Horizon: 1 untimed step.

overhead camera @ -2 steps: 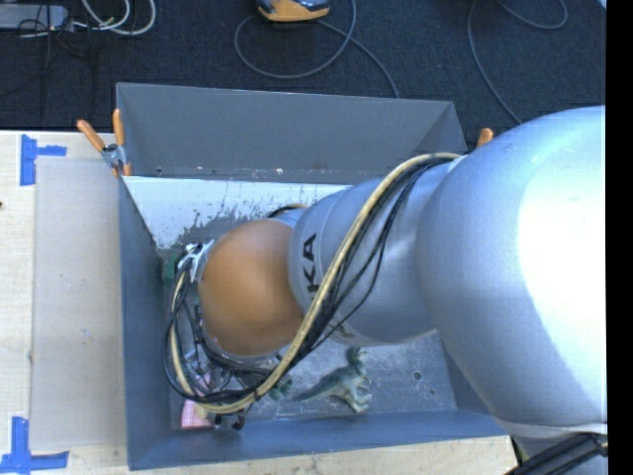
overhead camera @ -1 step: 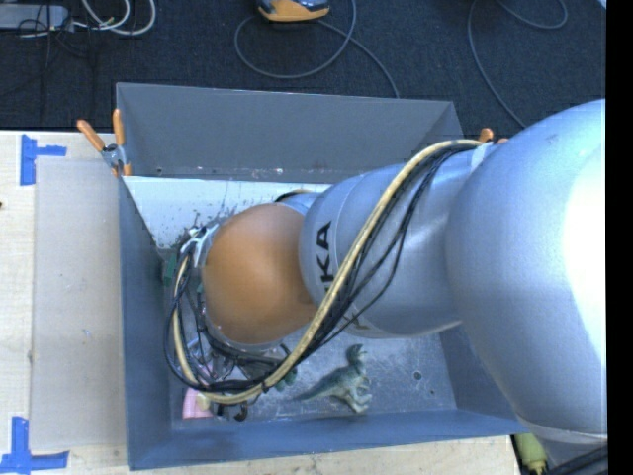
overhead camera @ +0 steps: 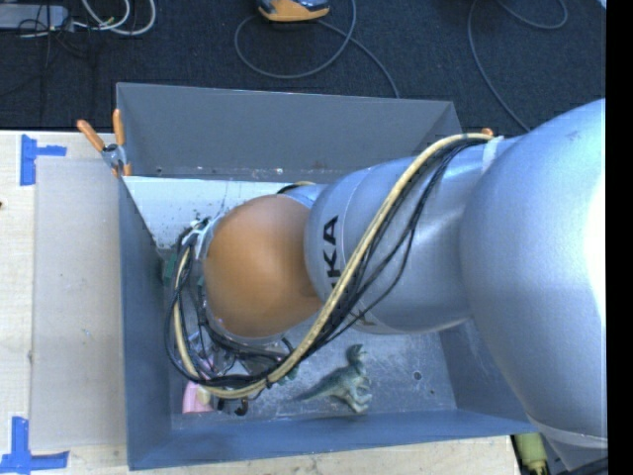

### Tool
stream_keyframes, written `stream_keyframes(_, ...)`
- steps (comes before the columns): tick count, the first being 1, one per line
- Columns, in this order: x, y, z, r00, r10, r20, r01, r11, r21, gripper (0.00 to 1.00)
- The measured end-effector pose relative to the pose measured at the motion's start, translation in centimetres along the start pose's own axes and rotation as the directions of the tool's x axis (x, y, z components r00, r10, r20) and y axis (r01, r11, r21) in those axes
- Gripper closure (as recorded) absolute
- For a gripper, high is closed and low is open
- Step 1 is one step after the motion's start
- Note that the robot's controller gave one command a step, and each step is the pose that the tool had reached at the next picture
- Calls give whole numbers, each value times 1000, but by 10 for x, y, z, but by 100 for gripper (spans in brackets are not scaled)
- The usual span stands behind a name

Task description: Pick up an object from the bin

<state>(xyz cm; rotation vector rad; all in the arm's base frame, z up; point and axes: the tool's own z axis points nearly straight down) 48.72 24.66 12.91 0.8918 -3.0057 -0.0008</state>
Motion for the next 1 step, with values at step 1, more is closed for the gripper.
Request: stream_keyframes(1,0,0,-4,1000,1,1,-1,1000,0,100)
